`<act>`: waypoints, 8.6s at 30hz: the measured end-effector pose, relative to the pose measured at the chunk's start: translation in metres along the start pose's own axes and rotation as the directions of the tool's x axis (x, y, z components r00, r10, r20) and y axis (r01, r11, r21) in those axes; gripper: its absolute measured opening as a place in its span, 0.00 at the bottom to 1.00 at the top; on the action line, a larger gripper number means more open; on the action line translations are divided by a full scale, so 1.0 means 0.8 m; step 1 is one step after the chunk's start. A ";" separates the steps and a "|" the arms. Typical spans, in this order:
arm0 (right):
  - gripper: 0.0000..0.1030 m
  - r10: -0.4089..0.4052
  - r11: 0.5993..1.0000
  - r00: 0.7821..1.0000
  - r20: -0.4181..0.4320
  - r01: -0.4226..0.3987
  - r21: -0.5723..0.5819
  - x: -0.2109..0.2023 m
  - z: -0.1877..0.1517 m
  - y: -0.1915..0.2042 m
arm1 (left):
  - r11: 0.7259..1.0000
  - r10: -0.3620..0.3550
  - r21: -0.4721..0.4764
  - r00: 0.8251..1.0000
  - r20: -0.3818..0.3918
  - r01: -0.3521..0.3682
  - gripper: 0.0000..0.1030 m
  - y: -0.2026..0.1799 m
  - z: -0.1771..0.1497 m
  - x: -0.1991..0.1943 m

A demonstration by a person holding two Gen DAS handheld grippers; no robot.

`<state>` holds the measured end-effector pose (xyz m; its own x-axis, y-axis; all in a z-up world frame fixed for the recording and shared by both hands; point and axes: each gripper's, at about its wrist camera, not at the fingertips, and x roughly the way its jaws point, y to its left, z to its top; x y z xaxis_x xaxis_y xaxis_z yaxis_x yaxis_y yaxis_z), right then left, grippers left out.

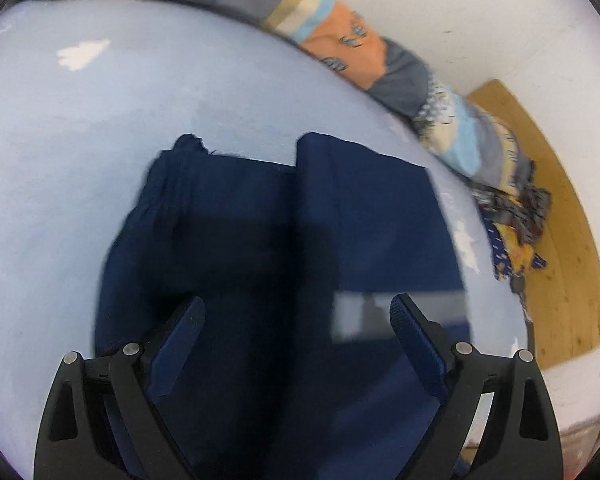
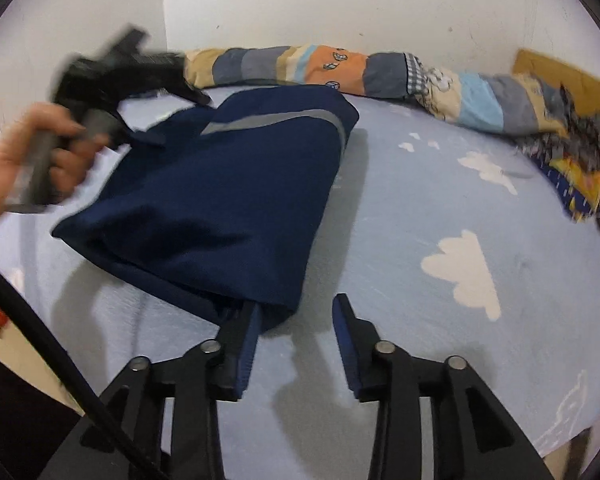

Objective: Fold large clothes

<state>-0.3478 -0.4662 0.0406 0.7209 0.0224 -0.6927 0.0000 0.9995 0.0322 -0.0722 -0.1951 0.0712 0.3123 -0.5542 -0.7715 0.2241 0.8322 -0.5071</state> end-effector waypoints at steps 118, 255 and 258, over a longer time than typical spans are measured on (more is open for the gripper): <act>0.04 0.290 0.956 0.911 -0.293 -0.291 0.042 0.232 0.290 -0.046 | 0.596 0.137 0.748 0.955 0.263 -0.292 0.40 -0.178 -0.270 0.011; 0.48 -0.023 0.990 0.985 -0.173 0.046 0.130 0.000 -0.019 -0.057 | 0.770 0.347 0.404 0.855 0.385 -0.494 0.88 -0.189 -0.317 0.001; 0.49 -0.070 0.992 0.986 -0.151 0.085 0.095 -0.004 -0.020 -0.047 | 0.787 0.349 0.369 0.850 0.394 -0.495 0.88 -0.179 -0.318 -0.012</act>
<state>-0.3615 -0.5036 0.0301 0.6061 -0.0443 -0.7942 0.1267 0.9911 0.0414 -0.3418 -0.3053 0.0535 0.7078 -0.1859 -0.6815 0.3623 0.9237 0.1243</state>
